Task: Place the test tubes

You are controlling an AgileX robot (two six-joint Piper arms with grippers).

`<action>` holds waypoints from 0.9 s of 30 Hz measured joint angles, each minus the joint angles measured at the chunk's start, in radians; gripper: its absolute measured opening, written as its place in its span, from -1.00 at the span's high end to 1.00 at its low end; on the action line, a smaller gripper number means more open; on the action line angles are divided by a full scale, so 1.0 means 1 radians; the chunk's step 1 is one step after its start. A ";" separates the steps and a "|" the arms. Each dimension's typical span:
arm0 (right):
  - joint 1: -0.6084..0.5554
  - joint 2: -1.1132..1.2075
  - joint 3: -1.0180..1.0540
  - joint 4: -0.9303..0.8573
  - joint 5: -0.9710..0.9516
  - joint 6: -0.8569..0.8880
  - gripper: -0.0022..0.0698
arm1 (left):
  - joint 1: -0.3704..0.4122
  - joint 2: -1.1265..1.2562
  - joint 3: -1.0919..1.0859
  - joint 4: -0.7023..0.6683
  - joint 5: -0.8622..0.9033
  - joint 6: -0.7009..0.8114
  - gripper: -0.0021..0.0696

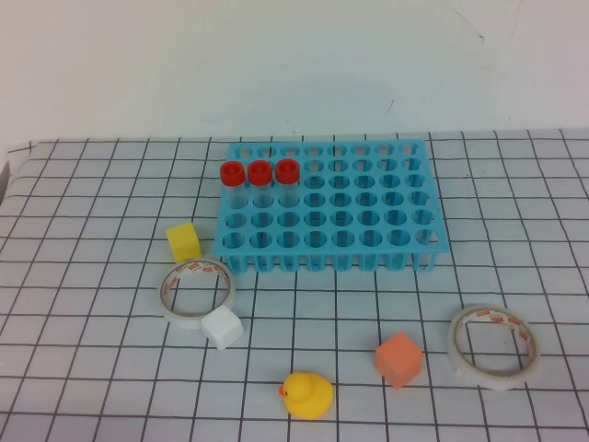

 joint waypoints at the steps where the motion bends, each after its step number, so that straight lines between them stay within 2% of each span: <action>1: -0.002 -0.035 0.017 0.003 -0.006 0.000 0.94 | 0.000 0.000 0.000 0.000 0.000 0.000 0.95; 5: -0.005 -0.135 0.092 0.010 -0.023 0.000 0.94 | 0.000 0.000 0.000 0.000 0.000 0.000 0.95; 13: -0.005 -0.143 0.244 0.010 -0.024 0.000 0.94 | 0.000 0.000 0.000 0.002 0.000 0.000 0.95; 16: -0.005 -0.143 0.243 0.010 0.040 0.000 0.94 | 0.000 0.000 0.000 0.002 0.000 0.000 0.95; 27: -0.005 -0.143 0.241 0.010 0.052 0.000 0.94 | 0.000 0.000 0.000 0.002 0.000 0.000 0.95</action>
